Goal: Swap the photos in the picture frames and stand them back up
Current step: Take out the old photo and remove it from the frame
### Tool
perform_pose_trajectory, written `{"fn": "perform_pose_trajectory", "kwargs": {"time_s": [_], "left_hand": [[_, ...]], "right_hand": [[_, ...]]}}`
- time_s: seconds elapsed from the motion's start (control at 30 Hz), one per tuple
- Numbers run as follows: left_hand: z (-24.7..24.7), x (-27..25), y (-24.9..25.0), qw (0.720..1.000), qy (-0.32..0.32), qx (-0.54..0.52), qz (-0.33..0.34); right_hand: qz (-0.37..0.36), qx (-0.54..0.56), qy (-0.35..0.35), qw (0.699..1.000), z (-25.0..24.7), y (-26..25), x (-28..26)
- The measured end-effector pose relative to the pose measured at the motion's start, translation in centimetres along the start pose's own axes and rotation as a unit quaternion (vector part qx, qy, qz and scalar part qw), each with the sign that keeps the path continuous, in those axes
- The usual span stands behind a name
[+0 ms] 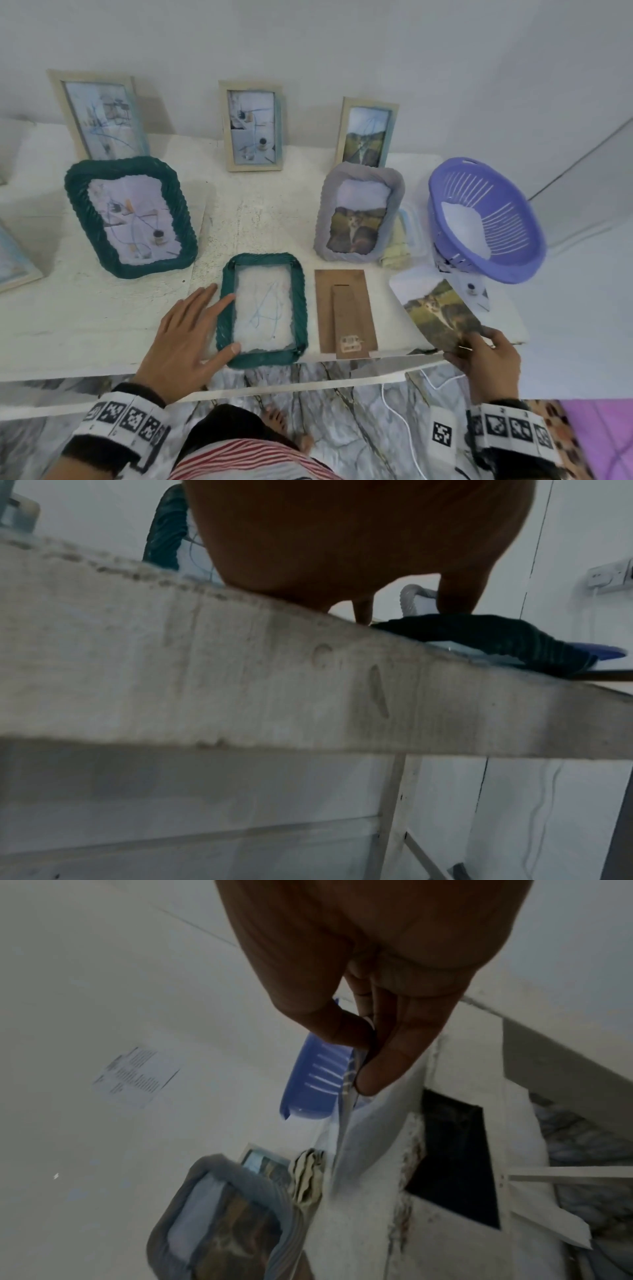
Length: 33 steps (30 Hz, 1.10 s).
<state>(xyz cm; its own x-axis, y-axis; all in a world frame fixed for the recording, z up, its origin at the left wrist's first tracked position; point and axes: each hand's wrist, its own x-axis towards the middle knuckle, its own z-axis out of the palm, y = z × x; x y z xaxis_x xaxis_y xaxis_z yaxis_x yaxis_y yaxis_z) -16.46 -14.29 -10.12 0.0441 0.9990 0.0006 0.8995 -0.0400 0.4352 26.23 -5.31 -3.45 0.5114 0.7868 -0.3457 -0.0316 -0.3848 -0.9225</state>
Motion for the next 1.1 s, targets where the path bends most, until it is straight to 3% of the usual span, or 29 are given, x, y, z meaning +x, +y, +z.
{"fn": "perform_pose_trajectory", "kwargs": {"time_s": [0.13,0.23,0.33,0.47,0.63,0.77,1.1], "left_hand": [[-1.4,1.9,2.8,0.998,0.045,-0.037,0.019],[-2.9,5.2,8.1,0.987,0.078,-0.091,0.108],[-3.4,9.5,14.3,0.97,0.043,-0.125,0.202],[-2.4,16.3,22.1,0.946,0.029,-0.094,0.309],[-0.1,22.9,28.6,0.951,-0.085,0.074,0.286],[2.0,25.7,30.2,0.94,-0.119,0.176,0.268],[2.7,28.5,31.4,0.957,-0.13,0.079,0.246]], "right_hand": [[0.028,0.037,0.02,0.999,-1.2,0.7,0.5],[0.036,0.052,0.04,0.997,-1.7,1.0,0.9],[0.046,0.076,0.058,0.994,-1.8,1.3,1.3],[0.054,0.115,0.081,0.989,-1.8,1.5,1.3],[0.015,0.121,0.087,0.989,-1.3,1.5,0.9],[-0.011,0.073,0.086,0.994,-1.1,1.8,1.6],[-0.052,-0.035,0.079,0.995,-0.6,1.6,2.6]]}}
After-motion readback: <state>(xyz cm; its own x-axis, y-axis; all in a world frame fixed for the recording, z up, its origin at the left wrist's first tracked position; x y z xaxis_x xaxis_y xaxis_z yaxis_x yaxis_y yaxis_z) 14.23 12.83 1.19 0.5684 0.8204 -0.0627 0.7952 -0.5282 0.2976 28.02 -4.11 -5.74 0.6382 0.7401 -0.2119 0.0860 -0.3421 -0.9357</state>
